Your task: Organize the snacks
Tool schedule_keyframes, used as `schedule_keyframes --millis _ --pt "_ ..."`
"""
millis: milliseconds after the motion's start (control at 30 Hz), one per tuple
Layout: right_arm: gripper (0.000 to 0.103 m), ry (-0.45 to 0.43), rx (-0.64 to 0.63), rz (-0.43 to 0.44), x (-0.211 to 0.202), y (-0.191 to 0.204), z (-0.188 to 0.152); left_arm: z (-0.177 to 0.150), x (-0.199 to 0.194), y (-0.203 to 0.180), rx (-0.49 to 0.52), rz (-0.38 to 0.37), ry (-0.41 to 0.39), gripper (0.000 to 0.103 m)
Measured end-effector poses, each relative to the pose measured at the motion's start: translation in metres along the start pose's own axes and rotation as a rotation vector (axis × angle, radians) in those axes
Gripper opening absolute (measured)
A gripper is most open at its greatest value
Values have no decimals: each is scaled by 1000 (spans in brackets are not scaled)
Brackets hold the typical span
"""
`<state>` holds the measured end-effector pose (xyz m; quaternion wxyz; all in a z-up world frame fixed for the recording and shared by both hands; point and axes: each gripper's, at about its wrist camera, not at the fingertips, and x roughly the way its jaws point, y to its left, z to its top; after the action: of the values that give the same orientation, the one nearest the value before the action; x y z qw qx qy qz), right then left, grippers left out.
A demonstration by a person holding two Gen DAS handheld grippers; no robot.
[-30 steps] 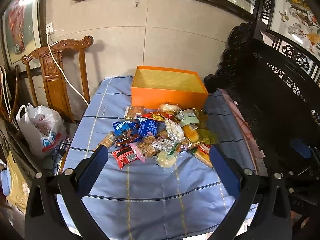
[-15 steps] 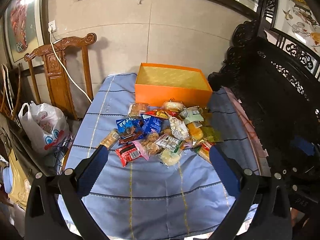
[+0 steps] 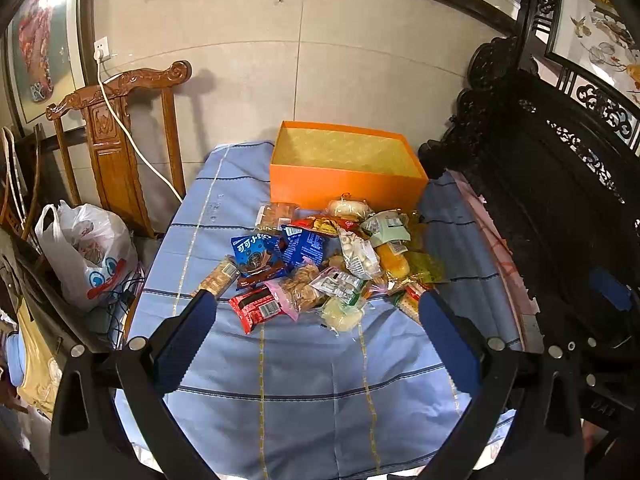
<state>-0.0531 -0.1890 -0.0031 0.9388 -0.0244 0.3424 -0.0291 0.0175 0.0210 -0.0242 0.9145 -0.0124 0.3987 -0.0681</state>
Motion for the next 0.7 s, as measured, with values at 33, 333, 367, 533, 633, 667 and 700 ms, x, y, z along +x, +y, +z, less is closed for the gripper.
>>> schedule_keyframes --millis 33,333,367,533,633,667,700 --pt "99 1 -1 0 1 0 0 0 1 0 0 -1 0 99" --pt "99 9 -7 -3 6 9 3 0 9 6 -4 -5 9 99" --pt "99 10 -7 -4 6 9 3 0 8 7 -4 -5 8 99" --pt "99 12 -5 -7 6 11 3 0 11 8 -3 -7 14 99" --pt "99 14 -3 -8 7 10 3 1 13 9 1 -11 17 99" --pt "99 15 -1 -9 7 11 3 1 13 10 2 -12 18 99" --pt "99 16 0 -10 7 11 3 1 14 9 3 -12 19 99"
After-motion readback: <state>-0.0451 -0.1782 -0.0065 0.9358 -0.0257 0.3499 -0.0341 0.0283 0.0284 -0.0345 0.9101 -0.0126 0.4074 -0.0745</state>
